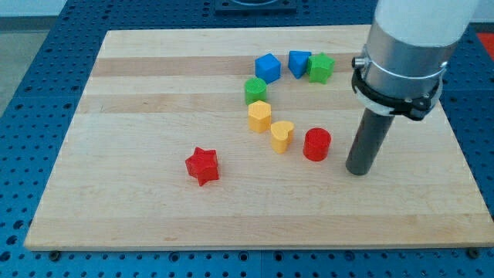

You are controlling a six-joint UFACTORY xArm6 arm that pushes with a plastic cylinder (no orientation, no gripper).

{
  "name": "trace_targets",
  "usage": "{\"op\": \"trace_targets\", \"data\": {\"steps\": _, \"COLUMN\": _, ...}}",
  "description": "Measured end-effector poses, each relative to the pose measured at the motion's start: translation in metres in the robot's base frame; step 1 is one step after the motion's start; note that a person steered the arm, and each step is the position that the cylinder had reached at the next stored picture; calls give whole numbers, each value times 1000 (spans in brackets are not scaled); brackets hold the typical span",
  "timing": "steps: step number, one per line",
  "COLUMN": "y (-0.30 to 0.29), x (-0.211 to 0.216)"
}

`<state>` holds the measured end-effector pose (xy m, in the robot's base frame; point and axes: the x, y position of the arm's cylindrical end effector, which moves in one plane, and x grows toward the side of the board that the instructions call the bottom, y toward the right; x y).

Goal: Move red star to the bottom right of red circle

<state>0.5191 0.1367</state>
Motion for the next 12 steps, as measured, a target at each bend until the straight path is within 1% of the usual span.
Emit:
{"op": "trace_targets", "data": {"steps": 2, "y": -32, "x": 0}}
{"op": "trace_targets", "data": {"steps": 4, "y": -37, "x": -3}}
{"op": "trace_targets", "data": {"steps": 5, "y": -37, "x": -31}}
{"op": "trace_targets", "data": {"steps": 7, "y": -37, "x": -31}}
{"op": "trace_targets", "data": {"steps": 8, "y": -41, "x": -12}}
{"op": "trace_targets", "data": {"steps": 9, "y": -85, "x": 31}}
{"op": "trace_targets", "data": {"steps": 10, "y": -140, "x": 56}}
{"op": "trace_targets", "data": {"steps": 11, "y": -193, "x": 73}}
{"op": "trace_targets", "data": {"steps": 12, "y": -244, "x": 78}}
